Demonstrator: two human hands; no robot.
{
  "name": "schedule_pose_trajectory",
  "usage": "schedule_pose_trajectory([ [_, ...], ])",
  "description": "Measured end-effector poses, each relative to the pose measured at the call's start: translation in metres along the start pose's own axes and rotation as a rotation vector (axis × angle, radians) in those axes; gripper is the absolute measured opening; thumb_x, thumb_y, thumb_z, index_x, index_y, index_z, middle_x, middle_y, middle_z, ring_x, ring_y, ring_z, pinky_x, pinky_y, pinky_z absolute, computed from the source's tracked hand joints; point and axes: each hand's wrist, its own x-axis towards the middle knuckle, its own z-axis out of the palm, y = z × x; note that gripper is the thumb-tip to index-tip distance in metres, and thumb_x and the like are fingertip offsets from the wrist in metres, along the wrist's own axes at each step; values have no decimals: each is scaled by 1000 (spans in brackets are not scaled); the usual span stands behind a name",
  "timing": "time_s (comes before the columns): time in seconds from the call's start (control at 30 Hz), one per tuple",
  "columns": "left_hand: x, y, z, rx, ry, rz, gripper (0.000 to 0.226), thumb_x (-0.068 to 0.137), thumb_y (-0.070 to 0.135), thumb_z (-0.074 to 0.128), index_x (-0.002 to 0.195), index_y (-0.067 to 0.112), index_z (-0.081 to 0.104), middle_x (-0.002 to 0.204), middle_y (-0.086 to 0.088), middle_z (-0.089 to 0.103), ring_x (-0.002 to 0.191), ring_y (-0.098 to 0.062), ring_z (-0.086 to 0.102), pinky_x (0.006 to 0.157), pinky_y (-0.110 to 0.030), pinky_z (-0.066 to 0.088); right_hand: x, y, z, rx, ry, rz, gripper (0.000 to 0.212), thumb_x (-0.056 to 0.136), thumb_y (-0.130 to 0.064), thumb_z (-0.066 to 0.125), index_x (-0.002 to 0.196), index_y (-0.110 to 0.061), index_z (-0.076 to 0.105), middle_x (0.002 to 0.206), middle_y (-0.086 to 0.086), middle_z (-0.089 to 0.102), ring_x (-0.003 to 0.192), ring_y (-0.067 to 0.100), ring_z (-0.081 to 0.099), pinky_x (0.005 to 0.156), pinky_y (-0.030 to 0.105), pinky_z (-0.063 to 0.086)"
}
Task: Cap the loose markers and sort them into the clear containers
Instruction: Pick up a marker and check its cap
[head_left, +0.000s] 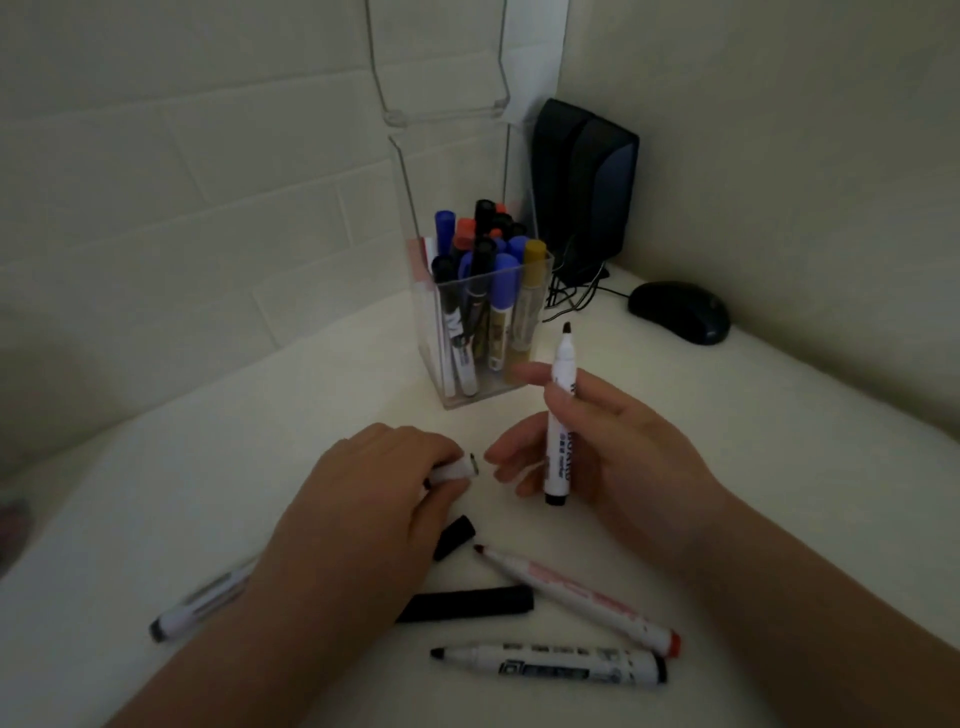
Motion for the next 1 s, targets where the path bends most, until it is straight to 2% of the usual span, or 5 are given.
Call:
schedule_pose_trajectory([
  [0.27, 7, 4, -14, -518, 190, -301, 14, 89, 22, 75, 97, 32, 69, 86, 16, 70, 82, -2, 65, 70, -6, 44, 0, 10, -1, -307, -62, -116, 26, 97, -33, 50, 112, -36, 72, 63, 5, 49, 58, 20, 42, 52, 25, 35],
  [0.47, 15, 6, -13, -1154, 198, -603, 18, 74, 36, 69, 87, 28, 77, 88, -1, 78, 83, -15, 75, 77, -23, 56, 1, 13, -2, -215, -33, -154, 23, 93, -26, 58, 106, -25, 78, 56, 3, 48, 51, 11, 40, 46, 18, 34],
  [0.6, 11, 7, -12, -1140, 156, -548, 23, 71, 39, 70, 89, 29, 79, 91, -3, 78, 89, -21, 76, 87, -36, 55, -4, 15, 2, -315, -20, -193, 25, 91, -30, 59, 106, -27, 78, 57, 3, 52, 53, 12, 43, 50, 19, 36],
  [0.77, 4, 12, -15, -979, 10, -468, 9, 86, 19, 70, 91, 18, 78, 83, 0, 78, 81, -14, 75, 78, -18, 56, -19, 13, 12, -386, 17, -250, 22, 84, -35, 64, 100, -35, 79, 79, -2, 74, 63, 10, 57, 59, 24, 46],
  [1.0, -2, 19, -25, -1106, -71, -425, 26, 75, 22, 69, 95, 8, 77, 85, -5, 78, 81, -19, 76, 74, -18, 56, -30, 11, 13, -890, 91, -720, 24, 88, -23, 74, 112, -24, 75, 93, -16, 74, 79, 0, 68, 68, 11, 49],
])
